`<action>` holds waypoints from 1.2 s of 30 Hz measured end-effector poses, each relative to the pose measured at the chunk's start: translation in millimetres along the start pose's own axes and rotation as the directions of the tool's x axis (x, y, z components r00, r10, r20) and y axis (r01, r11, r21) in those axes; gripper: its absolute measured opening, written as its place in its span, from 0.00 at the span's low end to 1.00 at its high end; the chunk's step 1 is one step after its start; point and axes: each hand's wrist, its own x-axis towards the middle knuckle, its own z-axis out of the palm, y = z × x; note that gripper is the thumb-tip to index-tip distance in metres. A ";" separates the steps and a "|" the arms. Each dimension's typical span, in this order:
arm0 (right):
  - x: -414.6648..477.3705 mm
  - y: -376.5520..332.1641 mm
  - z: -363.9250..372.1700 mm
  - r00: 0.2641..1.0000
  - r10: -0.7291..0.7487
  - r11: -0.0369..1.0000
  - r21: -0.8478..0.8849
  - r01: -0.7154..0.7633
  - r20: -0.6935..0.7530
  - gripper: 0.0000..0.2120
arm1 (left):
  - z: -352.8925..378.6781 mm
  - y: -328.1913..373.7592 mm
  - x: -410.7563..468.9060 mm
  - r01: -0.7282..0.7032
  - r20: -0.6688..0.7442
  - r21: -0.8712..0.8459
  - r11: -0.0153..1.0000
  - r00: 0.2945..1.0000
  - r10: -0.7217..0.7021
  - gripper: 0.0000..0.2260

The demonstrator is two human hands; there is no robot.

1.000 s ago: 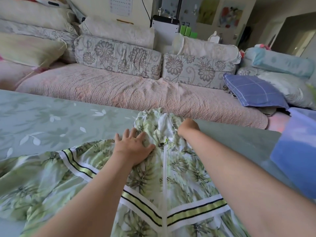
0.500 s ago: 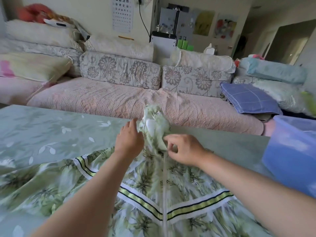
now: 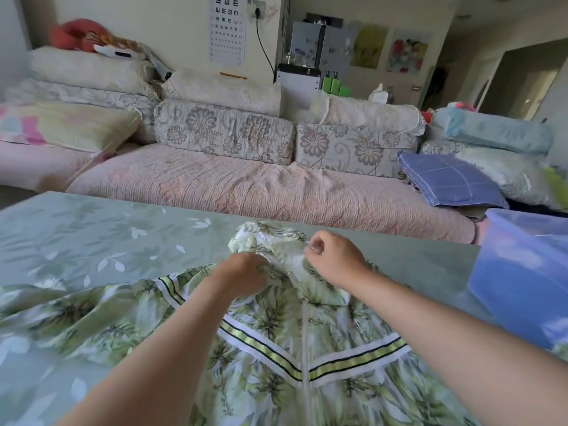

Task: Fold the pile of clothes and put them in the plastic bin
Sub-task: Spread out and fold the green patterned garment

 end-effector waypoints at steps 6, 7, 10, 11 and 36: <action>39.8 -31.0 41.6 0.982 0.161 0.985 -0.085 -0.153 0.099 0.08 | -19.0 -7.3 6.8 -0.041 -0.281 -0.107 0.993 0.960 0.010 0.17; 41.0 -30.7 43.5 0.984 0.157 0.985 -0.082 -0.151 0.084 0.03 | -19.9 -9.7 6.8 -0.063 -0.328 -0.106 0.992 0.944 0.025 0.18; 32.5 -28.8 30.6 0.999 0.040 0.999 0.024 -0.040 -0.024 0.05 | -20.4 -16.5 6.0 -0.131 -0.434 -0.084 0.988 0.897 0.082 0.25; 24.4 -28.4 20.7 0.995 -0.040 0.997 0.063 0.046 -0.089 0.05 | -20.9 -16.5 5.6 -0.143 -0.453 -0.057 0.988 0.886 0.102 0.31; -156.6 -10.0 -52.1 0.969 -0.107 0.989 0.126 0.081 0.222 0.34 | -46.4 78.9 -143.7 -0.221 0.442 0.291 0.931 0.894 0.074 0.07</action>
